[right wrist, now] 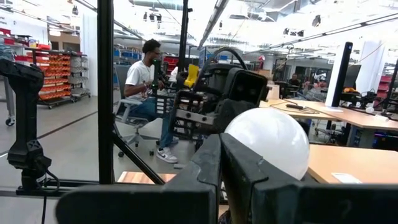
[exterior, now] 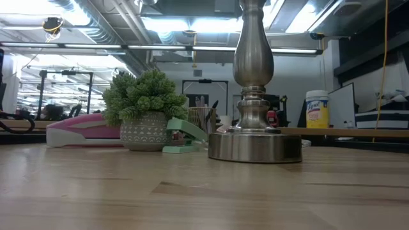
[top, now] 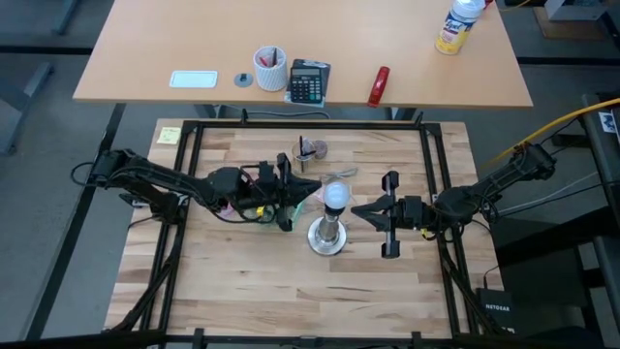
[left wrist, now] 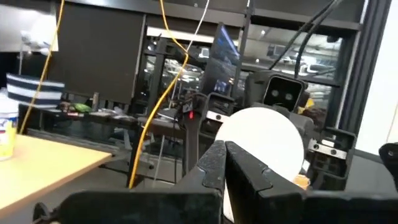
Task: Screw lightbulb
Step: Remove the lightbulb from the lamp
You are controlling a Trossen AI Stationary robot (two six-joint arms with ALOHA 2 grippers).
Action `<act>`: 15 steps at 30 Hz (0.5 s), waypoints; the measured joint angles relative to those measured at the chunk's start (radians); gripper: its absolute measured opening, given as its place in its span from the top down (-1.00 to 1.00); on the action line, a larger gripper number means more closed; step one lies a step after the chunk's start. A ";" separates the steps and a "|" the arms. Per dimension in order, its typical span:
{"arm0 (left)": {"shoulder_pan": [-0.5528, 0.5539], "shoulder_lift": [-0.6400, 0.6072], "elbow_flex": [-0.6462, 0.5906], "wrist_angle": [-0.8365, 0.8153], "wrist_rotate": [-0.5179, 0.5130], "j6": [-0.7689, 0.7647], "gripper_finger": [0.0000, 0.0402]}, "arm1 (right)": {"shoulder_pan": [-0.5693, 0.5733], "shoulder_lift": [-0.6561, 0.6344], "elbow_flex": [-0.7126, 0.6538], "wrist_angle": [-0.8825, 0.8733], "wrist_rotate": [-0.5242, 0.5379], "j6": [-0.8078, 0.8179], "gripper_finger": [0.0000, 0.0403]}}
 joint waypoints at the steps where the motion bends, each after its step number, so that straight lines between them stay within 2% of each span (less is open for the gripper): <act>1: 0.001 0.000 0.000 0.001 -0.008 0.003 0.99 | 0.000 0.000 0.000 0.000 0.000 0.000 0.92; 15: 0.017 0.000 0.000 -0.004 -0.023 -0.008 0.99 | -0.061 0.042 0.000 0.028 -0.010 0.001 0.92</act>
